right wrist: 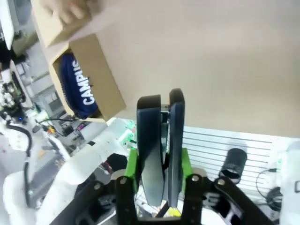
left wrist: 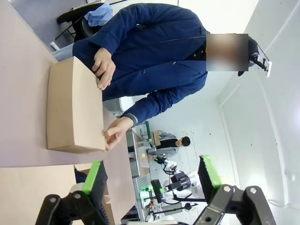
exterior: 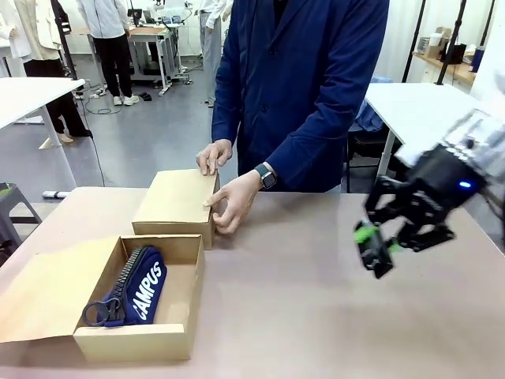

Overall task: Place items inside the box.
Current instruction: Pick up a Pencil pouch or Stapler and place it inside the Mailer Box closest to the robot.

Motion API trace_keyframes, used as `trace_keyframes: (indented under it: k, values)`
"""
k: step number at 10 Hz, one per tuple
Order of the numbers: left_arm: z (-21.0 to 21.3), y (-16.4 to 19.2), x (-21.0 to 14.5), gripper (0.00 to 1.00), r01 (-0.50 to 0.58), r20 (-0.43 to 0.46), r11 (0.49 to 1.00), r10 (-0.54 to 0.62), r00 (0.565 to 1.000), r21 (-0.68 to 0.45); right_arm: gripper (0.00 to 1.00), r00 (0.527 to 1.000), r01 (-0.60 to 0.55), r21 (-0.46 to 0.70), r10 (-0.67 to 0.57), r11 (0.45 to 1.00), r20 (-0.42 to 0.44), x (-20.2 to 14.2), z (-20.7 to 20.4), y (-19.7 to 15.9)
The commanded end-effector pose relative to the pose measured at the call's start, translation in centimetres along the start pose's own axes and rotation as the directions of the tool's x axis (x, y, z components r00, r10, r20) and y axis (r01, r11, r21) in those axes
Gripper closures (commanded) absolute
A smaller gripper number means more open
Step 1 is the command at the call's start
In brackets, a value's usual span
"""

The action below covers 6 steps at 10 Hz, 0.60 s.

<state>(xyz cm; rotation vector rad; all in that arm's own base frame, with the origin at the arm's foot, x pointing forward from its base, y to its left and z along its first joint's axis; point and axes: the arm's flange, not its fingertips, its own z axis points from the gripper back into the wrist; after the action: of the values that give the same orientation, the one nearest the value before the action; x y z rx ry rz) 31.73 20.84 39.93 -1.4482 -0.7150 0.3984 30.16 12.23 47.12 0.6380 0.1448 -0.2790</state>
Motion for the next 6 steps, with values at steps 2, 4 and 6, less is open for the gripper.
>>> trace_keyframes:
  k: [2,4,6]
  values:
    - [0.1,-0.1,-0.3,0.0,0.015,-0.008,1.0,-0.015,1.0,-0.008,0.59,0.998,0.063,0.056,-0.063,0.996,0.002,-0.4,0.0,-3.6]
    - [0.1,-0.1,-0.3,0.0,0.015,-0.008,1.0,-0.015,1.0,-0.008,0.59,0.998,0.058,0.028,-0.058,0.998,-0.012,0.0,-0.2,-2.8]
    - [0.1,-0.1,-0.3,0.0,0.015,-0.008,1.0,-0.015,1.0,-0.008,0.59,1.0,0.017,-0.02,-0.018,1.0,-0.01,0.1,-0.3,-1.2]
